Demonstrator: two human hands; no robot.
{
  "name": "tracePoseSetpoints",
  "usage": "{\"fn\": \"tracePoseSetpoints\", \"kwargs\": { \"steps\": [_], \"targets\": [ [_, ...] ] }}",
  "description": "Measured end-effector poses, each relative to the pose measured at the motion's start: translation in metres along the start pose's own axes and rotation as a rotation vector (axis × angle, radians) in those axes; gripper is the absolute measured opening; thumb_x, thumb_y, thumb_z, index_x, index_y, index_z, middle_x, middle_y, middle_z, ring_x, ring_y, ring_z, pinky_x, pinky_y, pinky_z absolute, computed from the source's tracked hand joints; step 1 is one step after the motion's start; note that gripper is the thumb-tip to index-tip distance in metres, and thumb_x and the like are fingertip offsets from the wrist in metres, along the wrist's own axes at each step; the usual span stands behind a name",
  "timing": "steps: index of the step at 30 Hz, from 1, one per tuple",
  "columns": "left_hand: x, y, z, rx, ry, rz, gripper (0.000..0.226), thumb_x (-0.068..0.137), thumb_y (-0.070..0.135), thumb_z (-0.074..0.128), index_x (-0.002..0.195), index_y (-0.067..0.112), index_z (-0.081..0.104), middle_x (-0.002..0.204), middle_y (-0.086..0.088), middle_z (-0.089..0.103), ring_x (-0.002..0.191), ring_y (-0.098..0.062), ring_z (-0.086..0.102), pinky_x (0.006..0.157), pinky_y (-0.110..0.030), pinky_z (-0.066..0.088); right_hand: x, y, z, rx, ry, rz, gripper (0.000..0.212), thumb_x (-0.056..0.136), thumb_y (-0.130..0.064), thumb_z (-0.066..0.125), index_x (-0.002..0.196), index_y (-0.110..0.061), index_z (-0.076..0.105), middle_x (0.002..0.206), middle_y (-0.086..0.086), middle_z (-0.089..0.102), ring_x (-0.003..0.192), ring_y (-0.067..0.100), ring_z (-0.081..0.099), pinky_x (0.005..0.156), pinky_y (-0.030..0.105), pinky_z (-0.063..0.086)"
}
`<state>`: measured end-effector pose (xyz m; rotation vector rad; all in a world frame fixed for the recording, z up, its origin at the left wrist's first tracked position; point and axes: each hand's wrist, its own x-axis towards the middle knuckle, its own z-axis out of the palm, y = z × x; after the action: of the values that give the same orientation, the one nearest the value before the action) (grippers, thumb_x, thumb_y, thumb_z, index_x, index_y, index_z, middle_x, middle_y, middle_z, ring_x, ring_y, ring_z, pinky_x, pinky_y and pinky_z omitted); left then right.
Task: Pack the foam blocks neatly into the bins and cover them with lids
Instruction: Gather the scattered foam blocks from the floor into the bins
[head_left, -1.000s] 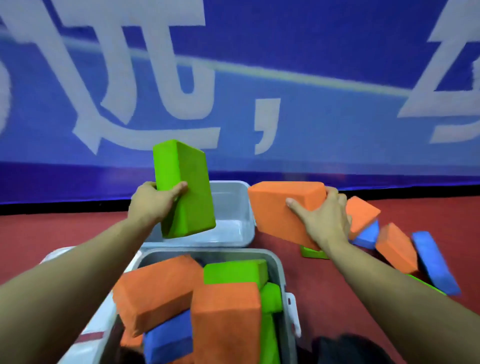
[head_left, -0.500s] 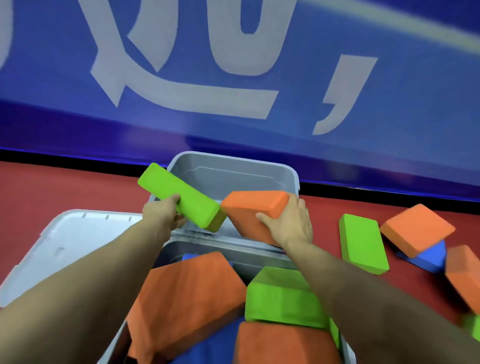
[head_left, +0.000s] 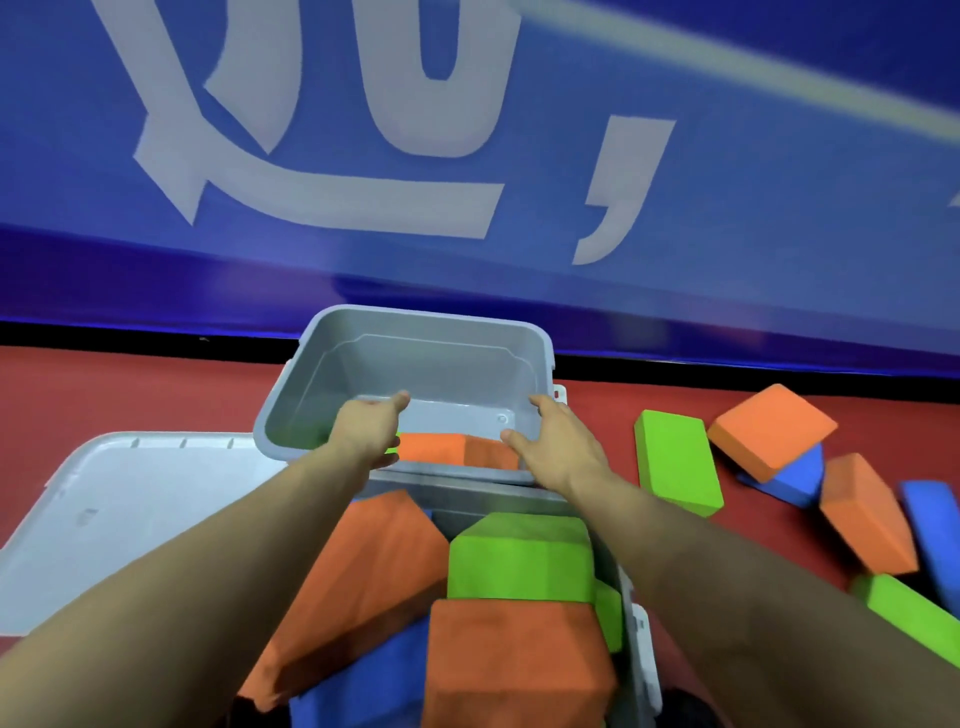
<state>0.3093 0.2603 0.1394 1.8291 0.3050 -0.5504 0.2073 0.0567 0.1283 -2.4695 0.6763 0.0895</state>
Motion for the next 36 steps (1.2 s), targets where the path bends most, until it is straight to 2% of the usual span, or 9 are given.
{"fn": "tracePoseSetpoints", "kwargs": {
  "steps": [5, 7, 11, 15, 18, 23, 28, 32, 36],
  "targets": [
    [-0.053, 0.022, 0.053, 0.099, -0.135, 0.102, 0.034, 0.099, 0.042, 0.058, 0.111, 0.011, 0.057, 0.111, -0.012, 0.062, 0.104, -0.031, 0.066, 0.086, -0.043, 0.058, -0.037, 0.049, -0.042, 0.016, 0.063, 0.031, 0.068, 0.09, -0.051, 0.065, 0.149, -0.024, 0.041, 0.146, 0.004, 0.051, 0.134, 0.028, 0.051, 0.109, 0.043, 0.043],
    [-0.069, 0.025, 0.079, 0.122, -0.197, 0.125, 0.034, 0.098, 0.044, 0.059, 0.108, 0.012, 0.058, 0.111, -0.01, 0.061, 0.103, -0.031, 0.066, 0.081, -0.04, 0.058, -0.051, 0.073, -0.059, 0.017, 0.074, 0.055, 0.072, 0.091, -0.052, 0.065, 0.152, -0.024, 0.038, 0.15, 0.005, 0.048, 0.136, 0.028, 0.049, 0.112, 0.042, 0.041],
    [-0.102, 0.032, 0.146, 0.221, -0.321, 0.185, 0.03, 0.097, 0.042, 0.062, 0.083, 0.016, 0.055, 0.097, -0.01, 0.056, 0.084, -0.026, 0.058, 0.069, -0.033, 0.051, -0.078, 0.138, -0.097, 0.057, 0.117, 0.122, 0.076, 0.092, -0.053, 0.065, 0.154, -0.021, 0.036, 0.153, 0.006, 0.046, 0.138, 0.026, 0.047, 0.113, 0.041, 0.039],
    [-0.139, 0.029, 0.223, 0.327, -0.438, 0.258, 0.031, 0.095, 0.045, 0.064, 0.09, 0.016, 0.055, 0.087, -0.011, 0.054, 0.073, -0.023, 0.053, 0.066, -0.032, 0.046, -0.112, 0.219, -0.13, 0.101, 0.156, 0.218, 0.077, 0.091, -0.052, 0.066, 0.154, -0.019, 0.036, 0.155, 0.006, 0.044, 0.14, 0.024, 0.046, 0.115, 0.04, 0.037],
    [-0.167, 0.016, 0.283, 0.389, -0.501, 0.264, 0.031, 0.094, 0.046, 0.065, 0.095, 0.016, 0.056, 0.091, -0.009, 0.056, 0.075, -0.021, 0.058, 0.062, -0.029, 0.049, -0.144, 0.287, -0.144, 0.16, 0.195, 0.309, 0.076, 0.091, -0.049, 0.068, 0.153, -0.017, 0.038, 0.154, 0.006, 0.045, 0.141, 0.023, 0.045, 0.114, 0.034, 0.034],
    [-0.209, -0.024, 0.377, 0.525, -0.619, 0.214, 0.046, 0.092, 0.049, 0.067, 0.112, 0.008, 0.062, 0.103, -0.007, 0.062, 0.086, -0.02, 0.063, 0.069, -0.035, 0.055, -0.204, 0.404, -0.139, 0.252, 0.207, 0.517, 0.083, 0.088, -0.054, 0.07, 0.154, -0.017, 0.036, 0.155, 0.009, 0.044, 0.141, 0.025, 0.044, 0.116, 0.037, 0.036],
    [-0.248, -0.058, 0.451, 0.658, -0.718, 0.213, 0.04, 0.092, 0.051, 0.065, 0.108, 0.014, 0.061, 0.118, -0.008, 0.064, 0.1, -0.023, 0.066, 0.083, -0.041, 0.059, -0.264, 0.504, -0.115, 0.314, 0.215, 0.678, 0.088, 0.084, -0.057, 0.072, 0.153, -0.016, 0.037, 0.152, 0.013, 0.048, 0.138, 0.029, 0.048, 0.112, 0.04, 0.04],
    [-0.282, -0.069, 0.486, 0.697, -0.742, 0.247, 0.038, 0.094, 0.049, 0.063, 0.11, 0.014, 0.061, 0.124, -0.009, 0.063, 0.106, -0.025, 0.066, 0.084, -0.041, 0.058, -0.306, 0.547, -0.101, 0.348, 0.238, 0.729, 0.086, 0.085, -0.054, 0.073, 0.151, -0.012, 0.04, 0.149, 0.014, 0.05, 0.137, 0.029, 0.048, 0.113, 0.037, 0.038],
    [-0.317, -0.069, 0.498, 0.721, -0.774, 0.3, 0.039, 0.094, 0.049, 0.062, 0.11, 0.014, 0.06, 0.121, -0.008, 0.064, 0.107, -0.025, 0.067, 0.085, -0.041, 0.058, -0.338, 0.56, -0.1, 0.403, 0.274, 0.77, 0.088, 0.082, -0.057, 0.074, 0.151, -0.014, 0.04, 0.15, 0.013, 0.049, 0.137, 0.028, 0.048, 0.114, 0.038, 0.038]
  ]
}}
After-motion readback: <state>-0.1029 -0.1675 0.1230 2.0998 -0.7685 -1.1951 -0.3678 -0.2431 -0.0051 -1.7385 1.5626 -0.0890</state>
